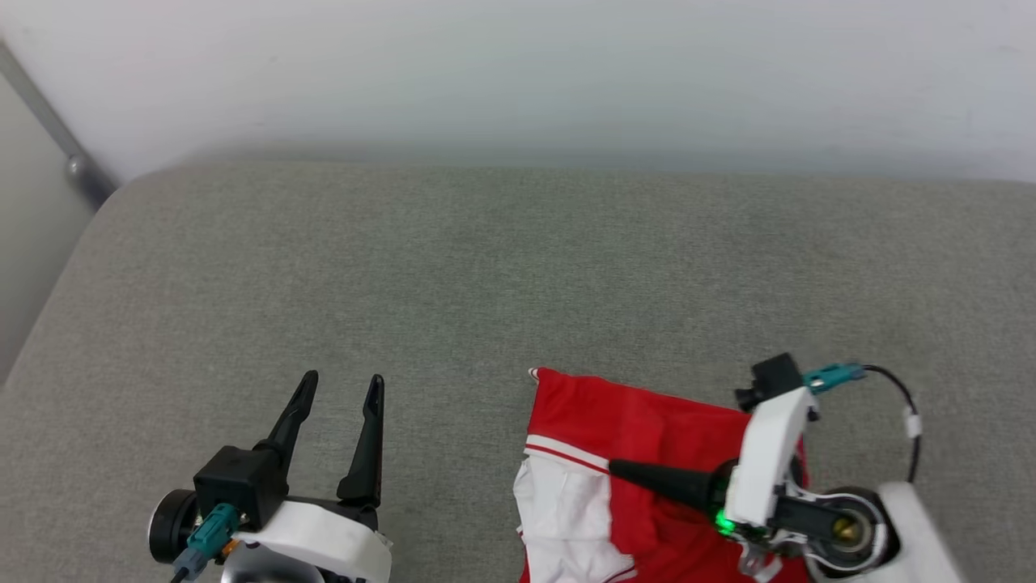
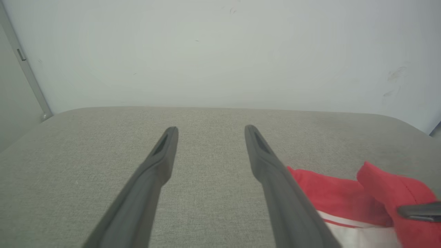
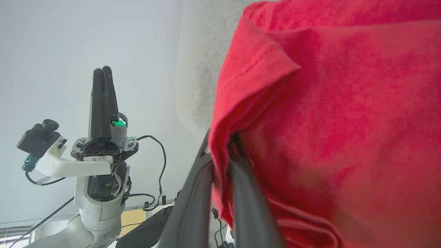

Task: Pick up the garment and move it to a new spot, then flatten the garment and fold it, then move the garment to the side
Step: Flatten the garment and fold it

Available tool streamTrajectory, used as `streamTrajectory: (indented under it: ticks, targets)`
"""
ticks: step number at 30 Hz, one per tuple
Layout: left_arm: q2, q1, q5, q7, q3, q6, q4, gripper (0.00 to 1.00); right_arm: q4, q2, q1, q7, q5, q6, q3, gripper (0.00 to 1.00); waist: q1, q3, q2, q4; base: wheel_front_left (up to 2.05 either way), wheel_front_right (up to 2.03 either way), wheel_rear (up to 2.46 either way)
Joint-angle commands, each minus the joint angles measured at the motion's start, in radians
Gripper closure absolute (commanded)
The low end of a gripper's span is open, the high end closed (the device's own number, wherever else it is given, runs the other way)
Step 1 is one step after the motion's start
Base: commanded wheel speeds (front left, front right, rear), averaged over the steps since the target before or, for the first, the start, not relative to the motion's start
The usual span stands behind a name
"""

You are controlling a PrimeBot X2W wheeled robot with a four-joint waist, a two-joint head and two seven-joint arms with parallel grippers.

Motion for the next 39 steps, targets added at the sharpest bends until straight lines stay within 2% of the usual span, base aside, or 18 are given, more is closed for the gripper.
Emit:
streamTrajectory:
  ticks: [1,2,3,4,5,6,11,16,18,20,21,22,26,31,34,39]
  targets:
    - [-0.002,-0.013,-0.003,0.001,0.0,-0.001,0.003,0.0,0.006,0.001,-0.021,-0.014,0.011,0.0,0.019,1.0,0.0,0.002,0.0,0.008,0.0,0.0,0.0]
    - [-0.003,-0.014,-0.005,0.002,-0.001,-0.002,0.004,0.0,0.036,0.001,-0.032,-0.061,0.037,0.0,0.084,1.0,0.0,0.005,0.0,0.017,0.0,0.0,0.0]
    - [-0.004,-0.016,-0.004,0.002,-0.002,-0.003,0.006,0.0,0.05,0.001,-0.04,-0.087,0.044,0.0,0.108,1.0,0.0,0.007,0.0,0.022,0.0,0.0,0.0]
    - [-0.006,-0.018,-0.003,0.001,-0.004,-0.005,0.006,0.0,0.065,0.001,-0.047,-0.11,0.044,0.0,0.132,0.76,0.0,0.008,0.0,0.027,0.0,0.0,0.0]
    - [-0.006,-0.018,-0.003,0.001,-0.004,-0.005,0.006,0.0,0.065,0.001,-0.047,-0.11,0.044,0.0,0.132,0.76,0.0,0.008,0.0,0.027,0.0,0.0,0.0]
    - [-0.007,-0.019,-0.004,0.001,-0.005,-0.006,0.011,0.0,0.09,0.001,-0.06,-0.15,0.038,0.0,0.17,0.0,0.0,0.011,0.0,0.034,0.0,0.0,0.0]
    - [-0.011,-0.018,-0.009,-0.004,-0.005,-0.005,0.02,0.0,0.099,-0.008,-0.093,-0.212,-0.001,0.0,0.229,0.0,0.0,0.012,0.0,0.038,0.0,0.0,0.0]
    - [-0.014,-0.008,-0.012,-0.007,-0.005,-0.001,0.028,0.0,0.021,-0.072,-0.108,-0.287,-0.073,0.0,0.266,0.0,0.0,0.003,0.0,0.031,0.0,0.0,0.0]
    - [-0.015,-0.003,-0.013,-0.009,-0.004,0.003,0.032,0.0,-0.012,-0.126,-0.109,-0.356,-0.162,0.0,0.274,0.0,0.0,-0.006,0.0,0.023,0.0,0.0,0.0]
    - [-0.015,0.002,-0.012,-0.011,-0.002,0.008,0.035,0.0,-0.025,-0.187,-0.101,-0.448,-0.3,0.0,0.256,0.0,0.0,-0.014,0.0,0.013,0.0,0.0,0.0]
    - [-0.017,0.005,-0.014,-0.014,0.0,0.01,0.037,0.0,-0.027,-0.228,-0.058,-0.557,-0.475,0.0,0.181,0.0,0.0,-0.024,0.0,-0.001,0.0,0.0,0.0]
    - [-0.018,0.005,-0.017,-0.015,0.001,0.008,0.038,0.0,-0.034,-0.233,-0.042,-0.59,-0.513,0.0,0.141,0.0,0.0,-0.026,0.0,-0.003,0.0,0.0,0.0]
    - [-0.012,0.007,-0.023,-0.022,0.019,0.01,0.052,0.0,-0.083,-0.228,0.049,-0.677,-0.66,0.0,-0.034,0.0,0.0,-0.038,0.0,-0.019,0.0,0.0,0.0]
    - [-0.004,0.018,-0.029,-0.03,0.042,0.013,0.07,0.0,-0.233,-0.189,0.191,-0.747,-0.827,0.0,-0.215,0.0,0.0,-0.058,0.0,-0.03,0.0,0.0,0.0]
    - [0.005,0.037,-0.027,-0.034,0.051,0.017,0.079,0.0,-0.337,-0.15,0.274,-0.783,-0.891,0.0,-0.249,0.0,0.0,-0.072,0.0,-0.04,0.0,0.0,0.0]
    - [0.013,0.077,-0.016,-0.038,0.051,0.023,0.074,0.0,-0.463,-0.091,0.367,-0.845,-0.942,0.0,-0.209,0.0,0.0,-0.091,0.0,-0.055,0.0,0.0,0.0]
